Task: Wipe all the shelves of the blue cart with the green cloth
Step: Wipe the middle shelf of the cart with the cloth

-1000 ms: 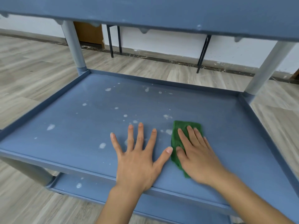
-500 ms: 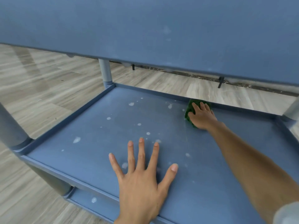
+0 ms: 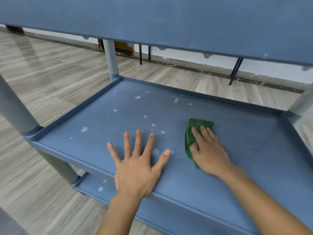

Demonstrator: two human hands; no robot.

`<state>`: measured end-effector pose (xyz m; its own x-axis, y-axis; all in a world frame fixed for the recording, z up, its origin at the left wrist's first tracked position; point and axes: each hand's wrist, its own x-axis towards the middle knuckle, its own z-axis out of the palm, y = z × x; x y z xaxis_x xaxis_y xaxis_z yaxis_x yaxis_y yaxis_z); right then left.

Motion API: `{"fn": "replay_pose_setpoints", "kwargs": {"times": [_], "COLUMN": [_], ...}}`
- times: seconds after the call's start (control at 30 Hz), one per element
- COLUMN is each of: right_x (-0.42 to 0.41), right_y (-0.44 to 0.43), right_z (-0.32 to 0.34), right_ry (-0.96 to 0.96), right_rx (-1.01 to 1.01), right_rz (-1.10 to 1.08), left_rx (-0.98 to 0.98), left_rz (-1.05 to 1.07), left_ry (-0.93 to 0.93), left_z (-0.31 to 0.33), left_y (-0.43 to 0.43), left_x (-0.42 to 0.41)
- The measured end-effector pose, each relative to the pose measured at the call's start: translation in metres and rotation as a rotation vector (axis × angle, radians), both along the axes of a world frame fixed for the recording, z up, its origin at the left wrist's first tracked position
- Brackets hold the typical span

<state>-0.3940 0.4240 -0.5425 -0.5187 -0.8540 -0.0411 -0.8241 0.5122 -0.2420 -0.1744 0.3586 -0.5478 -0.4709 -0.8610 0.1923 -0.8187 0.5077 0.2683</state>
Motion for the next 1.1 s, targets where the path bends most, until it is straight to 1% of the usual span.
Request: {"fn": "replay_pose_setpoints", "kwargs": {"times": [0.17,0.3,0.37,0.43,0.5,0.63,0.87,0.97,1.1], "right_x": [0.074,0.092,0.085,0.073,0.058,0.022,-0.061,-0.085,-0.104], "right_y": [0.091,0.111,0.105,0.091,0.071,0.018,-0.105,-0.142,-0.167], "right_z": [0.0,0.001,0.003,0.004,0.004,0.0,0.001,0.007,0.01], "right_ry": [0.051,0.067,0.074,0.045,0.006,0.022,0.004,0.0,-0.026], "right_rx": [0.03,0.057,0.077,0.092,0.1,0.06,0.037,0.03,0.031], "right_rz": [0.072,0.046,0.045,0.052,0.054,0.021,-0.057,-0.086,-0.144], "left_rx": [-0.015,-0.021,-0.072,-0.094,-0.073,-0.075,-0.069,-0.069,-0.036], "left_rz": [-0.048,-0.084,-0.09,-0.058,-0.032,-0.081,-0.101,-0.108,-0.111], "left_ry": [0.029,0.032,0.009,-0.016,-0.034,-0.087,-0.029,-0.038,-0.075], "left_z": [-0.001,-0.001,0.001,0.0,-0.002,-0.004,-0.008,-0.007,-0.005], "left_y": [0.001,-0.005,-0.01,-0.02,-0.028,-0.03,-0.031,-0.03,-0.029], "left_x": [0.004,0.008,0.015,0.027,0.034,0.032,0.034,0.034,0.032]}}
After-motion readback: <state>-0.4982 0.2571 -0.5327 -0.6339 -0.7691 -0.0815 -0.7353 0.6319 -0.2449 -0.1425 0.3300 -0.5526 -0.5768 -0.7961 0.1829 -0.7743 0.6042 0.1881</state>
